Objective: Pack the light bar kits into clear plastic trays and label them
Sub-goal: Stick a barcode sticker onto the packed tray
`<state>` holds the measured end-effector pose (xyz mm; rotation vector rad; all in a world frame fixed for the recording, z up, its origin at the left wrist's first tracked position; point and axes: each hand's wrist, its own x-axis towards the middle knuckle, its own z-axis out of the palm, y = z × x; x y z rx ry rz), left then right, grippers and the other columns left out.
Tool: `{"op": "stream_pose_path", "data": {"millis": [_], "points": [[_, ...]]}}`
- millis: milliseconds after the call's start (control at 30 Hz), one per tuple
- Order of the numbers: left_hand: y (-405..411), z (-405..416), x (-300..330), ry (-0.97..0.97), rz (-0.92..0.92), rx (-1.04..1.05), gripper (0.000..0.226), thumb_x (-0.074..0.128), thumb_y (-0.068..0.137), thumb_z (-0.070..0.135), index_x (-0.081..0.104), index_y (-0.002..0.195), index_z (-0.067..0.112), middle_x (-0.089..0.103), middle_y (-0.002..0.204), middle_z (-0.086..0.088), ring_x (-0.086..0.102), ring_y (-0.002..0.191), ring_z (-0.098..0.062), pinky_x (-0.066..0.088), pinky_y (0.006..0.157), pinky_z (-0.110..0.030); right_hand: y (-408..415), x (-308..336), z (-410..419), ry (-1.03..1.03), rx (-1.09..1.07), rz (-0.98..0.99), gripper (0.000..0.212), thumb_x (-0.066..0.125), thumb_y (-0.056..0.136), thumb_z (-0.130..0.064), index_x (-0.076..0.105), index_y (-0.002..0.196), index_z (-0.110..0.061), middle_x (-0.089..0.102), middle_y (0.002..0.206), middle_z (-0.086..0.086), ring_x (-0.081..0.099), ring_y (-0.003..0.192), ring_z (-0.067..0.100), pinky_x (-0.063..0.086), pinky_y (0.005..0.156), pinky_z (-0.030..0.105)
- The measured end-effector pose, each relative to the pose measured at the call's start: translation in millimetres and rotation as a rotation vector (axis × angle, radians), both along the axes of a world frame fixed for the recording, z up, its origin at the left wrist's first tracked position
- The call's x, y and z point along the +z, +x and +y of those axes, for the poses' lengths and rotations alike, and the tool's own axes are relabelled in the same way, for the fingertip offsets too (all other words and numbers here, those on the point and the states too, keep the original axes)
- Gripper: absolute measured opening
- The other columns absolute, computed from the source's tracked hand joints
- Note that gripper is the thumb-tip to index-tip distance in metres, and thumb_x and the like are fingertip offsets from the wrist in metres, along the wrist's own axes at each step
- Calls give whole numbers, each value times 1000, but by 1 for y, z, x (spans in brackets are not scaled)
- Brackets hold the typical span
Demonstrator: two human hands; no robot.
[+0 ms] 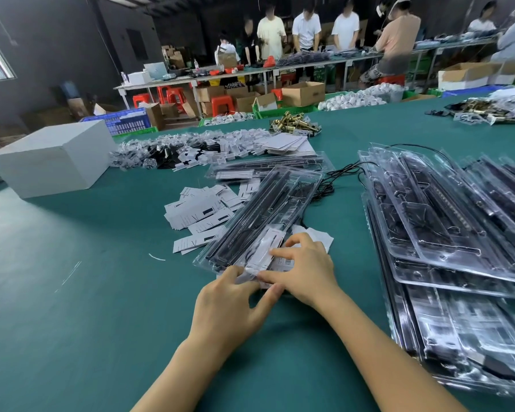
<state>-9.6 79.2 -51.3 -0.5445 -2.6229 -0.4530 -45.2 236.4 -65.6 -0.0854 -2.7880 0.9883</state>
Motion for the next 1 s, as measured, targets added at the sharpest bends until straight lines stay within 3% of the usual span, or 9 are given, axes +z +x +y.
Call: {"op": "stream_pose_path", "data": {"millis": [133, 367, 500, 600, 700, 767, 833, 900, 1000], "points": [[-1, 0, -2, -5, 61, 3, 54, 40, 83, 62, 77, 65, 26, 67, 78, 1, 64, 55, -22, 49, 47, -27, 1, -2, -4, 39, -17, -13, 56, 66, 69, -68, 64, 118, -42, 41, 120, -14, 35, 114, 14, 30, 98, 33], [-4, 0, -3, -17, 136, 11, 51, 43, 83, 60, 75, 61, 27, 67, 74, 4, 61, 49, -19, 45, 41, -24, 3, -1, -1, 337, 123, -56, 58, 36, 88, -69, 43, 138, -41, 22, 152, -9, 22, 133, 22, 22, 108, 42], [-5, -2, -1, -46, 126, -14, 51, 41, 87, 55, 74, 59, 26, 71, 90, 3, 61, 47, -19, 43, 39, -23, 3, 2, -1, 416, 142, -87, 59, 32, 91, -67, 38, 142, -38, 21, 153, -5, 21, 133, 26, 23, 108, 44], [-5, -3, -2, -80, 145, -62, 50, 41, 89, 49, 73, 59, 25, 72, 108, 7, 65, 53, -17, 40, 40, -20, 3, 4, -1, 360, 127, -112, 56, 37, 90, -66, 44, 137, -36, 24, 139, -1, 26, 124, 25, 25, 104, 44], [-5, -6, -1, -31, 152, -65, 49, 37, 91, 44, 74, 64, 26, 72, 108, 10, 70, 62, -16, 47, 43, -22, 3, 5, -3, 304, 119, -141, 53, 39, 91, -64, 46, 135, -35, 29, 135, -5, 28, 122, 24, 26, 101, 41], [-6, -9, 0, 50, 148, -78, 51, 33, 95, 43, 74, 68, 26, 72, 107, 11, 71, 69, -15, 50, 46, -24, 3, 5, -6, 189, 86, -122, 50, 50, 89, -59, 51, 133, -34, 35, 136, -10, 32, 122, 22, 27, 100, 38], [-5, -12, 0, 158, 136, -122, 56, 28, 99, 45, 73, 74, 24, 75, 95, 9, 70, 71, -16, 51, 49, -28, 4, 4, -9, 16, 1, -68, 52, 65, 82, -54, 58, 128, -31, 43, 131, -12, 40, 120, 17, 32, 100, 35], [-5, -13, 1, 215, 55, -108, 71, 14, 98, 56, 71, 82, 17, 67, 68, 5, 62, 62, -22, 49, 50, -33, 5, 4, -10, -140, -77, -31, 53, 75, 76, -45, 63, 124, -25, 49, 125, -12, 48, 114, 12, 36, 101, 36], [-7, -14, -2, 158, -33, -41, 80, 4, 91, 63, 67, 88, 15, 54, 55, -2, 54, 58, -27, 44, 56, -42, 5, 3, -11, -255, -115, -29, 52, 82, 71, -33, 66, 118, -19, 51, 122, -11, 52, 107, 10, 40, 100, 34]]}}
